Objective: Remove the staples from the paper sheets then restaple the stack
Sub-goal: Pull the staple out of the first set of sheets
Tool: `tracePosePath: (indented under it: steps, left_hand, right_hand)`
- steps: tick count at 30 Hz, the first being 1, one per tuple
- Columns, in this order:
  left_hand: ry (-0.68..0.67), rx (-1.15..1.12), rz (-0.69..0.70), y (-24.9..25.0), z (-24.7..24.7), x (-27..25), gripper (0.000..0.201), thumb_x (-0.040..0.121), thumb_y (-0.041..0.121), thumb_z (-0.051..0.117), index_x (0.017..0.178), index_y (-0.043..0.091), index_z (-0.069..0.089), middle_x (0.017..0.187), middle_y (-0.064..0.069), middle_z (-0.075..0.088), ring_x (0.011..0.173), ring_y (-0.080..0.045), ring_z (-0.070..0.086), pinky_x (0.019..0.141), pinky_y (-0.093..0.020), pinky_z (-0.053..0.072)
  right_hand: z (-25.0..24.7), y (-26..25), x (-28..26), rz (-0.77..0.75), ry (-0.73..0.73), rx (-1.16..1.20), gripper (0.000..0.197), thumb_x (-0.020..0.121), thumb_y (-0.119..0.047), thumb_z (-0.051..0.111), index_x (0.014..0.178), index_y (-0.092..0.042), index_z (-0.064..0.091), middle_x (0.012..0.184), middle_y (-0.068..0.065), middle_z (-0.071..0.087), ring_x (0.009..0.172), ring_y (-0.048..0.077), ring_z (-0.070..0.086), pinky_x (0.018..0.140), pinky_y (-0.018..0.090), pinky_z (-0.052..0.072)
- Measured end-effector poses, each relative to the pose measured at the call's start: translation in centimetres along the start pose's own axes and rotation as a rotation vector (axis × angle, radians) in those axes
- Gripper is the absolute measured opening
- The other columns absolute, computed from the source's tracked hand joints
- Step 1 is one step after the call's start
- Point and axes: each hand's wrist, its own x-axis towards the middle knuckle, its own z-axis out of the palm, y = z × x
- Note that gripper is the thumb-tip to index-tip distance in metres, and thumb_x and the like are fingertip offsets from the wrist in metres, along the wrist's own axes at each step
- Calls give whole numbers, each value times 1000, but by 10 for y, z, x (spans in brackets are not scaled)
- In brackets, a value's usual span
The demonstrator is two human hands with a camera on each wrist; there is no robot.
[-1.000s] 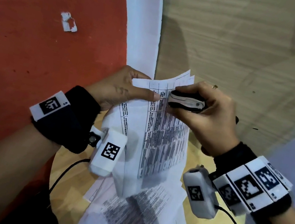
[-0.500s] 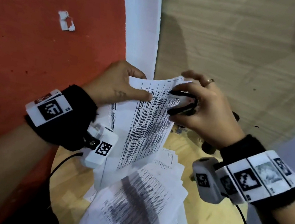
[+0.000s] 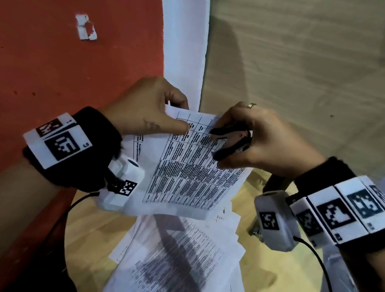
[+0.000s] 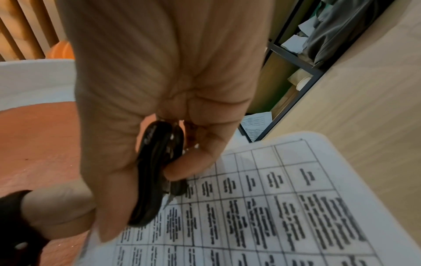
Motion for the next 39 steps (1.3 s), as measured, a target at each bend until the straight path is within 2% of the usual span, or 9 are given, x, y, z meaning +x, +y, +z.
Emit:
tracePosePath:
  steps: [5, 8, 11, 16, 20, 24, 33, 37, 39]
  left_hand:
    - [-27, 111, 45, 0, 1, 7, 30, 58, 48, 62, 66, 20, 63, 61, -13, 63, 61, -34, 59, 63, -41, 51]
    - [-24, 206, 79, 1, 0, 5, 45, 62, 60, 58, 68, 16, 65, 63, -8, 64, 62, -30, 60, 63, -37, 49]
    - [-50, 262, 102, 9, 0, 4, 51, 62, 70, 56, 84, 27, 71, 73, 4, 70, 69, -16, 64, 65, -29, 46]
    - [-93, -83, 17, 13, 7, 10, 31, 68, 40, 74, 79, 11, 75, 74, -20, 70, 60, -12, 55, 61, -27, 42]
    - [-79, -127, 14, 15, 10, 9, 40, 64, 41, 76, 80, 4, 74, 76, -28, 65, 58, -9, 48, 58, -26, 35]
    - [-75, -205, 8, 17, 10, 8, 52, 60, 49, 73, 80, 0, 73, 81, -35, 61, 62, -13, 47, 58, -27, 34]
    - [-145, -228, -39, 25, 9, 7, 13, 72, 18, 80, 74, 7, 74, 64, -16, 60, 59, -5, 46, 54, -19, 34]
    - [-147, -221, -31, 28, 7, 7, 11, 70, 17, 81, 65, 14, 72, 54, 4, 51, 50, 3, 41, 48, -14, 31]
    - [-144, -215, -41, 29, 5, 7, 7, 73, 14, 80, 72, 10, 74, 56, 4, 57, 49, 5, 44, 49, -13, 34]
  right_hand:
    - [-2, -3, -3, 2, 25, 13, 45, 53, -17, 89, 94, -12, 69, 92, 4, 63, 90, 20, 61, 81, 42, 48]
    - [-4, -3, -5, -16, 35, 29, 46, 53, -20, 88, 94, -12, 70, 91, 3, 64, 89, 19, 60, 81, 40, 48]
    - [-4, -2, -6, -48, 51, 26, 47, 50, -29, 84, 93, -14, 70, 89, 1, 62, 85, 16, 60, 78, 35, 48]
    - [7, 1, -9, -125, 327, 21, 42, 58, -21, 79, 96, -8, 67, 107, 10, 56, 99, 14, 55, 85, 20, 46]
    - [25, -5, -16, -210, 474, -182, 34, 69, -9, 71, 101, -2, 62, 107, 11, 60, 93, 28, 60, 72, 41, 51]
    - [27, -3, -14, -250, 449, -268, 34, 71, -8, 67, 103, -1, 62, 107, 13, 61, 85, 38, 62, 62, 46, 53]
    - [28, -6, -14, -293, 452, -393, 20, 72, -3, 65, 92, 0, 66, 96, 14, 66, 79, 36, 63, 51, 40, 51]
    - [27, -6, -15, -292, 472, -385, 23, 71, -3, 69, 94, -1, 66, 97, 13, 66, 81, 35, 64, 55, 40, 53]
    - [25, -7, -17, -281, 486, -320, 25, 71, -4, 71, 95, -1, 66, 99, 13, 65, 82, 36, 64, 59, 41, 53]
